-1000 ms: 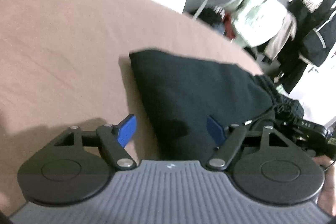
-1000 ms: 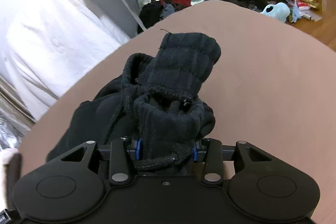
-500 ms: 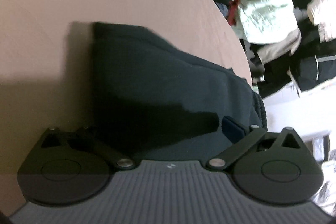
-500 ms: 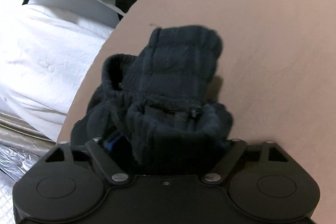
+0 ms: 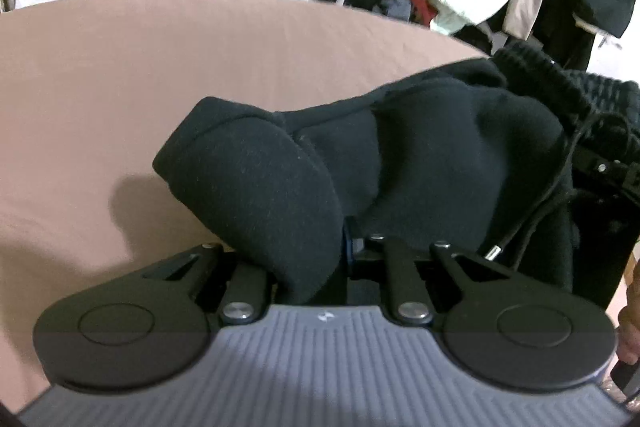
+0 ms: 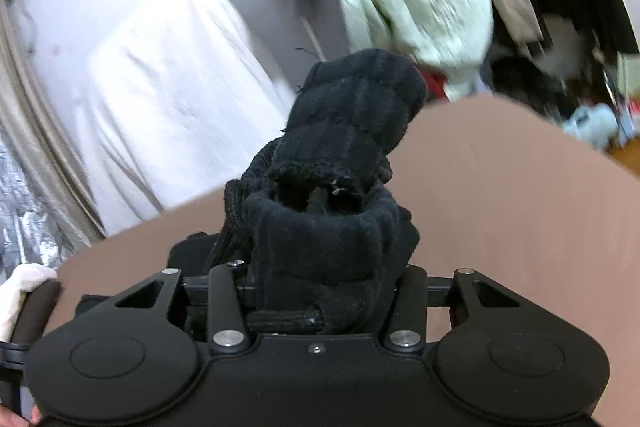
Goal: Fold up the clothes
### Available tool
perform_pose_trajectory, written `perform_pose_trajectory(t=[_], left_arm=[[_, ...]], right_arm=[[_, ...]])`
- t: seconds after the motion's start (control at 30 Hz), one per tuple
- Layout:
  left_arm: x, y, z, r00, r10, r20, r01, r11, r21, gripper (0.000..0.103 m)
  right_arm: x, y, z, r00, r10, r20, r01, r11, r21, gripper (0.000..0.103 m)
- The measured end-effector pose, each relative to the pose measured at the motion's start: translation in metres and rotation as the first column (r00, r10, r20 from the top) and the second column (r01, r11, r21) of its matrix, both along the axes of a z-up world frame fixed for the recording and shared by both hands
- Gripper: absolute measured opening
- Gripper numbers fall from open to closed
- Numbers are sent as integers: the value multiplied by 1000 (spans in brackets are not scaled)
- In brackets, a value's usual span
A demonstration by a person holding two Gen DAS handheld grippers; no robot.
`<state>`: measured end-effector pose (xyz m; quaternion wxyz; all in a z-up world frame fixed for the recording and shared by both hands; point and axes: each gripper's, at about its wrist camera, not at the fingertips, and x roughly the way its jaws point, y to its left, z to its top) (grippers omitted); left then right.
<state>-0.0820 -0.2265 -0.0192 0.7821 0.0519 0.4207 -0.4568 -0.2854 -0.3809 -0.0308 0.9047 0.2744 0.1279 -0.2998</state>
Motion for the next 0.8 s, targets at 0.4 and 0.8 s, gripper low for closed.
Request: perform_pose_trajectory(t=[0.4,0.8], left_arm=[[-26,40,75,986,6,168,-9,1000,18,15],[-21,107,33,999,38,14,-39,998,41,15]], right_arm=[[-22,23,19,980,105,168,-107,994,5,49],[-5,72,27,957,277,85,-275,961,-34,49]])
